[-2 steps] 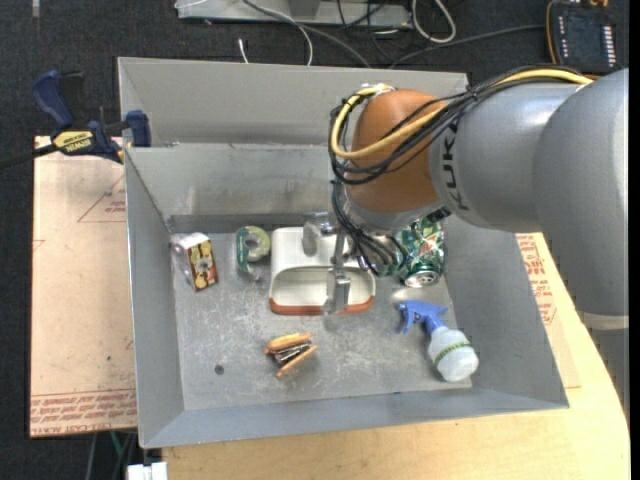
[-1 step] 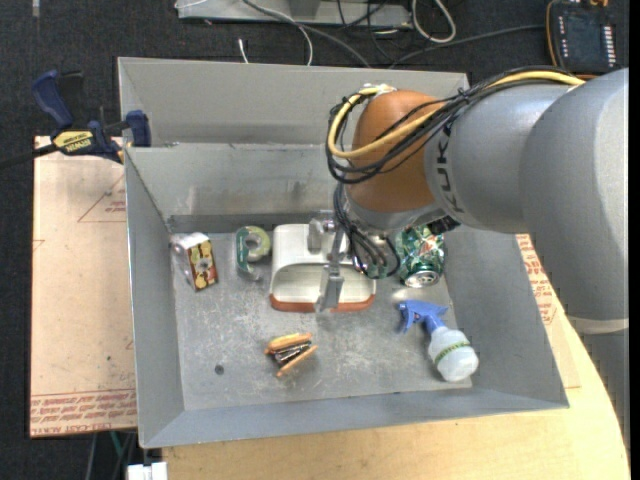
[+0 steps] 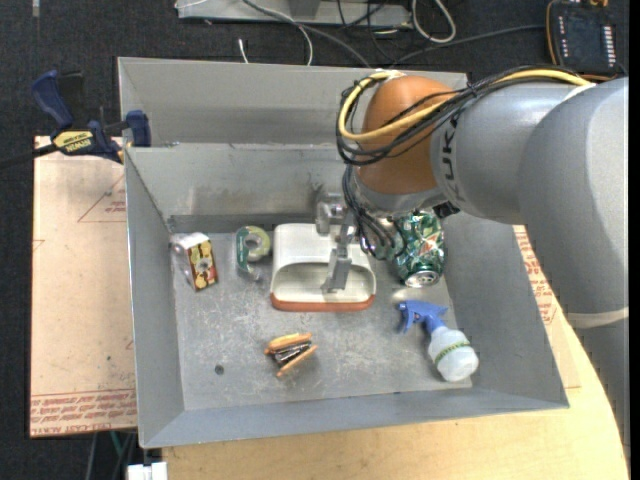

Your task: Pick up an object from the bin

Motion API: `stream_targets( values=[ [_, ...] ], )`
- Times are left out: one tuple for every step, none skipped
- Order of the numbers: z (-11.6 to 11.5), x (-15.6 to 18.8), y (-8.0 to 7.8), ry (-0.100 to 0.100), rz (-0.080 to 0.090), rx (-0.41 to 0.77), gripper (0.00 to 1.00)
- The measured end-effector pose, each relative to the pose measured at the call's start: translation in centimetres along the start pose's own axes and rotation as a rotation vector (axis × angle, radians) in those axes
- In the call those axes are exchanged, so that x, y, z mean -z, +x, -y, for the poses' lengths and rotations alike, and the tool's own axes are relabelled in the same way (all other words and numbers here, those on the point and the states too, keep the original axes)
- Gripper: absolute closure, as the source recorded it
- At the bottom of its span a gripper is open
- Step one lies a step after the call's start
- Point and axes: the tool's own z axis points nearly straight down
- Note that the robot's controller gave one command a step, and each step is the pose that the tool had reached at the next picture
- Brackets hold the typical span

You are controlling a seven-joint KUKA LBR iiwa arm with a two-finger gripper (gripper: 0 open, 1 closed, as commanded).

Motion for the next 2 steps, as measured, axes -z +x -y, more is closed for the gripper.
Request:
stream_targets(
  values=[
    [-1.0,0.7,0.2,-0.001,-0.003,0.003,0.00],
    [0.3,-0.3,-0.8,-0.004,0.008,0.084,0.00]
  ],
)
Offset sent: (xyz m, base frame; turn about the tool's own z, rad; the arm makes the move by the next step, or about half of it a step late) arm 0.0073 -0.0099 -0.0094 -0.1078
